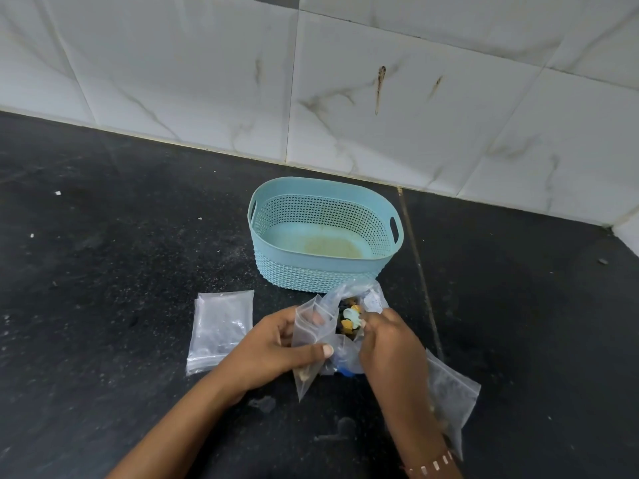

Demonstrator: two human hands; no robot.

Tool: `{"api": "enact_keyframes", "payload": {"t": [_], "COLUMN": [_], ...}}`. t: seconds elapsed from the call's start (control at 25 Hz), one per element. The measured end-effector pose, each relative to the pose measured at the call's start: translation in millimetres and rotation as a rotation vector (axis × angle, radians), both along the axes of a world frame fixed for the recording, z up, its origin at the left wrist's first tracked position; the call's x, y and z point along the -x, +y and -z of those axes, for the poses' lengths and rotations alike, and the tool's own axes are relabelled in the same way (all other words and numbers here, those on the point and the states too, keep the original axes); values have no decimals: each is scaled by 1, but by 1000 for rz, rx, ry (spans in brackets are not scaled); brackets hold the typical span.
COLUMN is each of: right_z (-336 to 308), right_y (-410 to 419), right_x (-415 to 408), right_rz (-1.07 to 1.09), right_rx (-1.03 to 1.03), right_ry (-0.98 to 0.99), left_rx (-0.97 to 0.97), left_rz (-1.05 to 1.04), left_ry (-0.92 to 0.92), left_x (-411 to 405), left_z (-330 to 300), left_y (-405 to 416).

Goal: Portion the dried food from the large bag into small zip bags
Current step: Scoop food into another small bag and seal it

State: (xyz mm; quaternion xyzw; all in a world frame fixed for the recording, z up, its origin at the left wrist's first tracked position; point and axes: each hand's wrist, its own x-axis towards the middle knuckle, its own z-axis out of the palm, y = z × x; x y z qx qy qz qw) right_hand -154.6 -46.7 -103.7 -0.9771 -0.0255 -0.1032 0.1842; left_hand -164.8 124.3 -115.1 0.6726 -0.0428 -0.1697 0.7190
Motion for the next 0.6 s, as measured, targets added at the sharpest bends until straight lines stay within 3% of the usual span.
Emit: {"api": "enact_keyframes", "payload": {"t": [0.28, 0.44, 0.6], "right_z": [-13, -9, -10], "right_y": [4, 16, 9], "right_x": [0, 5, -3], "right_rz": [-2, -11, 118], "right_rx": [-70, 87, -169], "right_ry": [113, 116, 190], "left_rx": [96, 166, 205], "left_rz": [-50, -45, -54], "left_ry": [-10, 7, -4], "left_x": [3, 3, 3], "left_z": [-2, 1, 3], "left_y": [-9, -6, -8]}}
